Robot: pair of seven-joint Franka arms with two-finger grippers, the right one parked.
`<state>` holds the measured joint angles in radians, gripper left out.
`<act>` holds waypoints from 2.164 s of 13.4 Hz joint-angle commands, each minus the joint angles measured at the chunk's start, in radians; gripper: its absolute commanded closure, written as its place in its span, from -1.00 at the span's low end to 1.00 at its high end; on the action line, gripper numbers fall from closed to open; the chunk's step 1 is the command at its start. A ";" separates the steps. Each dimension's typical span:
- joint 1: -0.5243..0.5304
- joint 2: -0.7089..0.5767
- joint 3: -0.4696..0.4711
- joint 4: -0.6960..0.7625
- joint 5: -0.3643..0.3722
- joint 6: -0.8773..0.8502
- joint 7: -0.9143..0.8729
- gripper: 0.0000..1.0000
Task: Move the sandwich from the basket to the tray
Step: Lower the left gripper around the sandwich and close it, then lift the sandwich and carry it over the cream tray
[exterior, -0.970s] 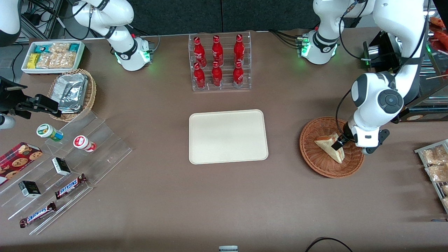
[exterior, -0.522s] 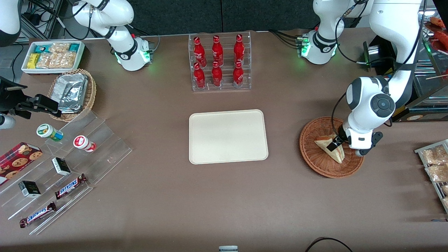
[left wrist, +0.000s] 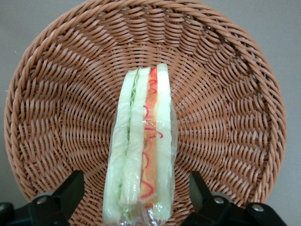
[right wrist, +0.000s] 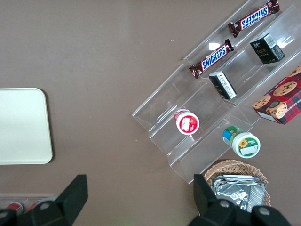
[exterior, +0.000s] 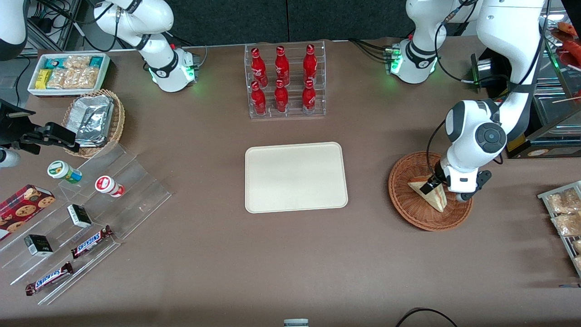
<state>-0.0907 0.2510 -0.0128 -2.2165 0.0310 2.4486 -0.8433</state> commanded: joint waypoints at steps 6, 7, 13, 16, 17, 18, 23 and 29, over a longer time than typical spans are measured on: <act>-0.003 0.008 -0.026 -0.008 0.007 0.023 -0.043 1.00; -0.003 0.004 -0.026 -0.006 0.012 0.018 -0.039 1.00; -0.011 -0.087 -0.094 0.188 0.036 -0.366 0.075 1.00; -0.011 -0.065 -0.249 0.337 0.041 -0.500 0.073 1.00; -0.012 -0.070 -0.287 0.351 0.044 -0.514 0.082 1.00; -0.012 -0.070 -0.329 0.366 0.044 -0.516 0.087 1.00; -0.095 -0.058 -0.427 0.391 0.041 -0.527 0.011 1.00; -0.300 0.120 -0.426 0.533 0.085 -0.513 -0.082 1.00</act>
<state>-0.3387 0.2595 -0.4447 -1.7894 0.0648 1.9477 -0.8931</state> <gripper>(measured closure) 0.850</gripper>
